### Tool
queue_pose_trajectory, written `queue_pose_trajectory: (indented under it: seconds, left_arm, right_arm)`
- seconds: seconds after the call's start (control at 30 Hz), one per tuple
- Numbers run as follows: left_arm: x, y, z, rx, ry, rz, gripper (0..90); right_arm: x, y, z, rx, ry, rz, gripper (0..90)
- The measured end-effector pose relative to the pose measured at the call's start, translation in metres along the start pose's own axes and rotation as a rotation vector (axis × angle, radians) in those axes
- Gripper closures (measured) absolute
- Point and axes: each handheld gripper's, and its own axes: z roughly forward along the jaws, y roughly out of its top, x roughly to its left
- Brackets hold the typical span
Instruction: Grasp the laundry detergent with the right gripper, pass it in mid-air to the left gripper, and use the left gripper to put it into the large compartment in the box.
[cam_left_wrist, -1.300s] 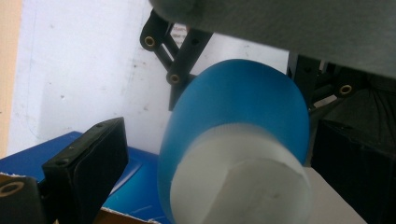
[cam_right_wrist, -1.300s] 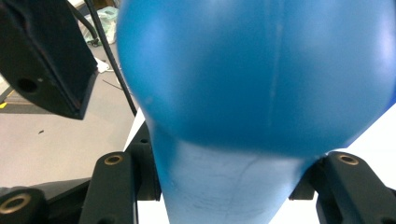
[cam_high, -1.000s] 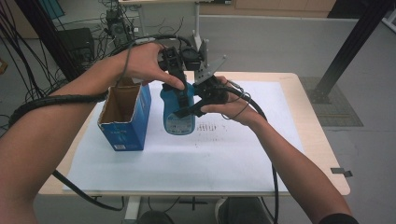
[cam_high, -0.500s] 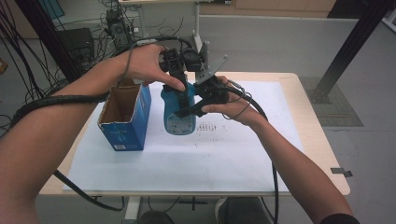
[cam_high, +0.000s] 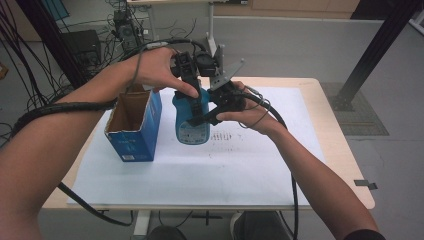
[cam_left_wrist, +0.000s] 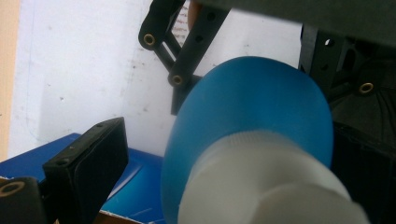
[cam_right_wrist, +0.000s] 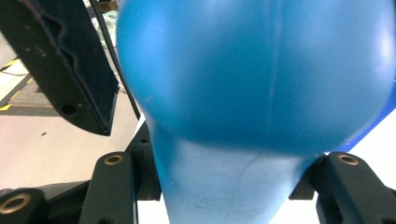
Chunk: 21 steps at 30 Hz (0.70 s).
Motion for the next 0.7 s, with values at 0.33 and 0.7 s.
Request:
queue_pose_trajectory:
  seconds: [0.33, 0.7]
  left_arm:
    - [-0.0012, 0.0005, -0.0002, 0.001, 0.003, 0.001, 4.7]
    - [-0.0024, 0.0005, -0.0007, 0.000, 0.005, 0.002, 4.8]
  right_arm:
    - [-0.0013, -0.0001, 0.0025, -0.017, 0.010, -0.020, 43.7]
    - [-0.0009, -0.0001, 0.0025, -0.018, 0.008, -0.021, 43.6]
